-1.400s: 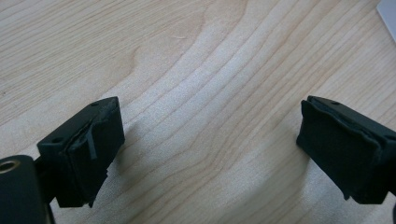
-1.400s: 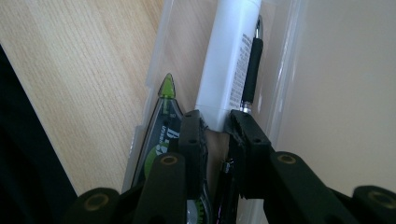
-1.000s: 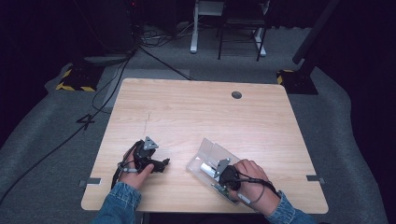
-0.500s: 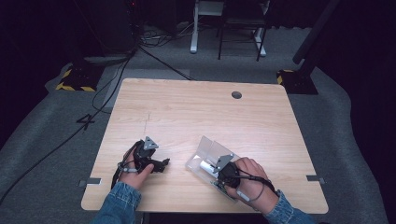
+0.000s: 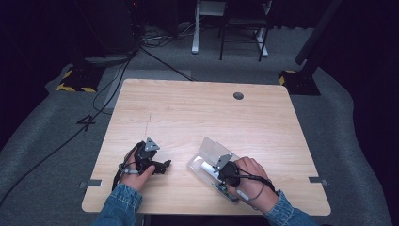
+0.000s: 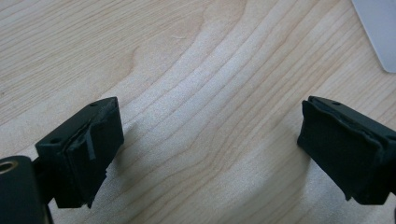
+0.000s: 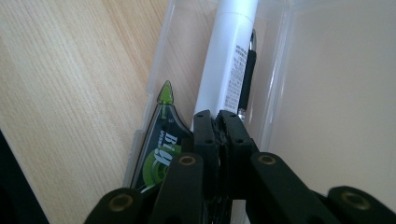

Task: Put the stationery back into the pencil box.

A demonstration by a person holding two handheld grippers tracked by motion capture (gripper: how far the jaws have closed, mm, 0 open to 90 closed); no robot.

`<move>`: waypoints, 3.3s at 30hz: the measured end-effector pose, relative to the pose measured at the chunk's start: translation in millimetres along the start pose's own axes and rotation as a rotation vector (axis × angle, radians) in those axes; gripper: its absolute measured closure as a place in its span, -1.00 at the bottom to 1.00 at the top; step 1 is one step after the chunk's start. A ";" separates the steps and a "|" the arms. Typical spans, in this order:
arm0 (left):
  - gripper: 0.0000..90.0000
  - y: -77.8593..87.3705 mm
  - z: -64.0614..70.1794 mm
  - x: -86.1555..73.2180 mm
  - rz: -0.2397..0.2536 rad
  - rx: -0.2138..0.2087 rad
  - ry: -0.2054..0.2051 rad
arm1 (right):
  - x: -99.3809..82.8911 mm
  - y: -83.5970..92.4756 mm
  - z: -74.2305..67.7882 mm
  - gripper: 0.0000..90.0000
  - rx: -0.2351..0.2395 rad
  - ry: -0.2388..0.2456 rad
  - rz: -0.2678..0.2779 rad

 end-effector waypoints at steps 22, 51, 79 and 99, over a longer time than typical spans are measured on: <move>-0.87 -0.1 0.4 -0.1 -0.004 -0.003 0.000 | -1.3 -5.5 20.6 0.79 -0.057 -0.056 0.007; -0.88 -0.4 1.0 -0.3 -0.006 -0.009 0.004 | 3.1 3.4 36.0 0.48 -0.016 -0.184 0.210; -0.89 11.1 -17.1 -9.8 0.000 0.033 0.058 | -95.2 82.8 133.4 -0.08 -0.216 -0.420 0.533; -0.99 8.8 -24.3 -7.1 -0.011 0.047 0.066 | -191.5 46.9 170.1 -0.15 -0.323 -0.605 0.492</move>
Point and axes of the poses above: each handheld gripper's, and its own axes: y roughly backward along the jaws, x roughly out of its top, z roughly to its right, the point moved 5 cm from there along -y, roughly forward along the jaws, and after that the axes turned 10 degrees about y, right-handed, at the moved point
